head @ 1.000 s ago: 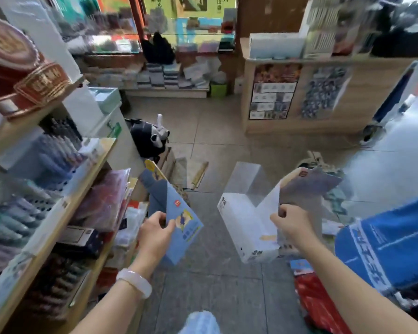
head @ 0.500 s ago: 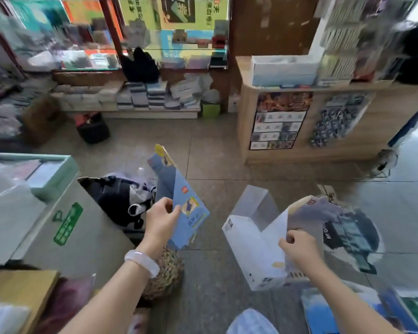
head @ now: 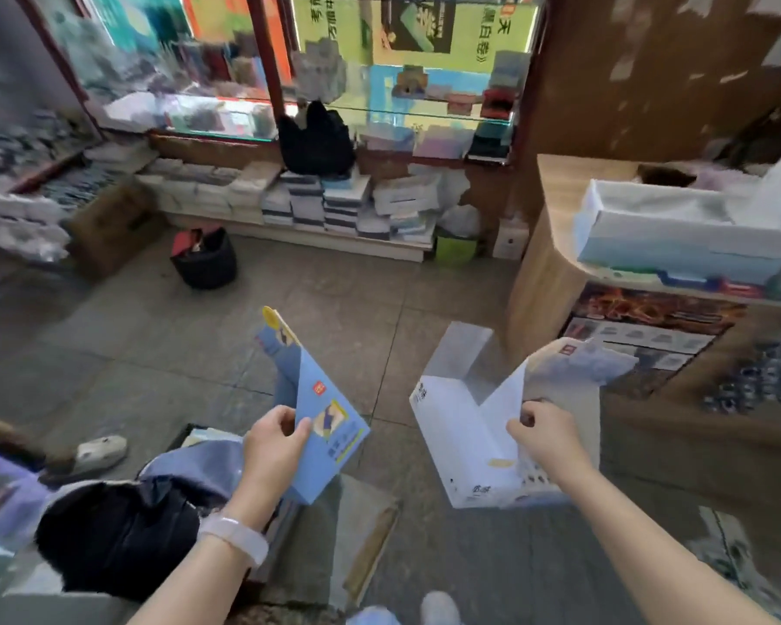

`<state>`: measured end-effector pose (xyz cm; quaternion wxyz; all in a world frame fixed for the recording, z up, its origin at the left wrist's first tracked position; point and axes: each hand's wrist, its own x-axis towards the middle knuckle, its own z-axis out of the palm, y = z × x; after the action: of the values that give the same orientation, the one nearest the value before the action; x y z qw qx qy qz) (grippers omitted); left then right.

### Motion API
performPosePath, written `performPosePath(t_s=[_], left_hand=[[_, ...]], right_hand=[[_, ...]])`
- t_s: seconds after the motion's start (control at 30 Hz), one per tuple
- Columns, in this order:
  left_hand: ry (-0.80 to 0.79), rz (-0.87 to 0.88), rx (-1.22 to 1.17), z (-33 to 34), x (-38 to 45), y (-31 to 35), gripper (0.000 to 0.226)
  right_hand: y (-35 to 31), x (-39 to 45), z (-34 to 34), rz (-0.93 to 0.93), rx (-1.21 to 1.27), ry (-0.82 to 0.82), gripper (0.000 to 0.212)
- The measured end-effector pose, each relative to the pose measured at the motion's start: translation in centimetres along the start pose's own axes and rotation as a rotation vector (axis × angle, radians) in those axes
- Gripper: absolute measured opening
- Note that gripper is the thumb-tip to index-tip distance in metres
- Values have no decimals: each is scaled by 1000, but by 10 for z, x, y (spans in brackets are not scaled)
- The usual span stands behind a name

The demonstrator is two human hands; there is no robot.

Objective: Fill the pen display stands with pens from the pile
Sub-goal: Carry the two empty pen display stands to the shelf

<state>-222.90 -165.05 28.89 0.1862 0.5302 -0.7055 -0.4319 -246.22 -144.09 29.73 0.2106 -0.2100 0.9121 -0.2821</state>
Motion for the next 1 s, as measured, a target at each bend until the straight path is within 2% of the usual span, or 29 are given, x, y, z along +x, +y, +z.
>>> performPosePath(t_s=[0.2,0.3,0.43,0.57,0.67,0.77,0.9,1.0], left_hand=[[107,-112,-73,-1,114,19,15],[166,-135,-71,2,205,23,17],[230,-170,-142,-9,334,50,23],[333,-139,-201,-38,443,83,19],[394,-137,-228,-61,518,100,22],[440,-150,-208,-78,584,103,23],[474,-222,-189,-97,691,91,12],[521,-302,-219,-115,760,82,21]], right_hand=[[-102,152,15,-109,-29,-109,30],[-153,234,39,-194,-48,-146,32],[-220,330,72,-174,-45,-235,26],[-285,410,90,-230,-77,-285,36],[-334,473,110,-272,-106,-301,35],[-381,535,136,-310,-171,-316,39],[-464,635,191,-344,-159,-365,36],[-543,703,226,-389,-161,-391,37]])
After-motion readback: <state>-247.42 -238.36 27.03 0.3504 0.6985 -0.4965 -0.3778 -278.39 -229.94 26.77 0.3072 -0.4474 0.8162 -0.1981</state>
